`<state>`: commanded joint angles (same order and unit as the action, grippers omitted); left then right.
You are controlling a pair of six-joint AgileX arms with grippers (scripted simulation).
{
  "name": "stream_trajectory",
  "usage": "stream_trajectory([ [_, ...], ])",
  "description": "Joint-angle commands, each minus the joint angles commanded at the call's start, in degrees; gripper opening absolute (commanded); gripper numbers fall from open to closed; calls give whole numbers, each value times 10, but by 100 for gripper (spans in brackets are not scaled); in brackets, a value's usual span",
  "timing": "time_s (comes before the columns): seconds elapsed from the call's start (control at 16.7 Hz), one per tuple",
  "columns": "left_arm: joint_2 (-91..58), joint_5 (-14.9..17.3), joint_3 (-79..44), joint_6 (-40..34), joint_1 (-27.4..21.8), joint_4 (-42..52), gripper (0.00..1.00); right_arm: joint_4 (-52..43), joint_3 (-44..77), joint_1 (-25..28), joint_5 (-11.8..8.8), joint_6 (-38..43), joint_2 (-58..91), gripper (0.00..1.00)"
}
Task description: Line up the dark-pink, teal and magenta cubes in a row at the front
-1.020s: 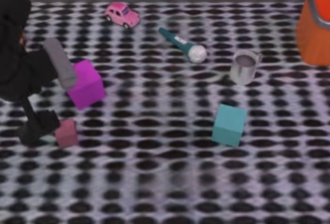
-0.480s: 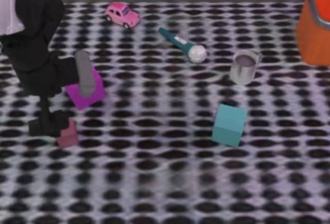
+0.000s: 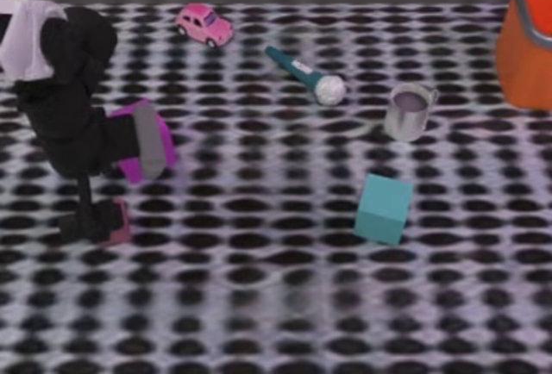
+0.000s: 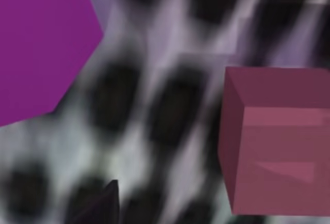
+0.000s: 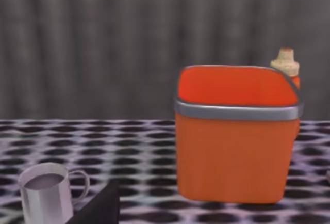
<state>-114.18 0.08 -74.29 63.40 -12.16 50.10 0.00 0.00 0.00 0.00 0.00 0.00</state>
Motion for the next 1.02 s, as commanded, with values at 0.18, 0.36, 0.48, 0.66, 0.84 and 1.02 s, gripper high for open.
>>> stream_trajectory([
  [0.18, -38, 0, 35, 0, 0, -78, 100, 0, 0, 0, 0, 0, 0, 100],
  [0.36, -61, 0, 55, 1, 0, -117, 100, 0, 0, 0, 0, 0, 0, 100],
  [0.48, -62, 0, 56, 1, 0, -118, 100, 0, 0, 0, 0, 0, 0, 100],
  [0.66, -62, 0, 56, 1, 0, -118, 92, 0, 0, 0, 0, 0, 0, 100],
  [0.84, -62, 0, 56, 1, 0, -118, 70, 0, 0, 0, 0, 0, 0, 100],
  [1.02, -62, 0, 56, 1, 0, -118, 47, 0, 0, 0, 0, 0, 0, 100],
])
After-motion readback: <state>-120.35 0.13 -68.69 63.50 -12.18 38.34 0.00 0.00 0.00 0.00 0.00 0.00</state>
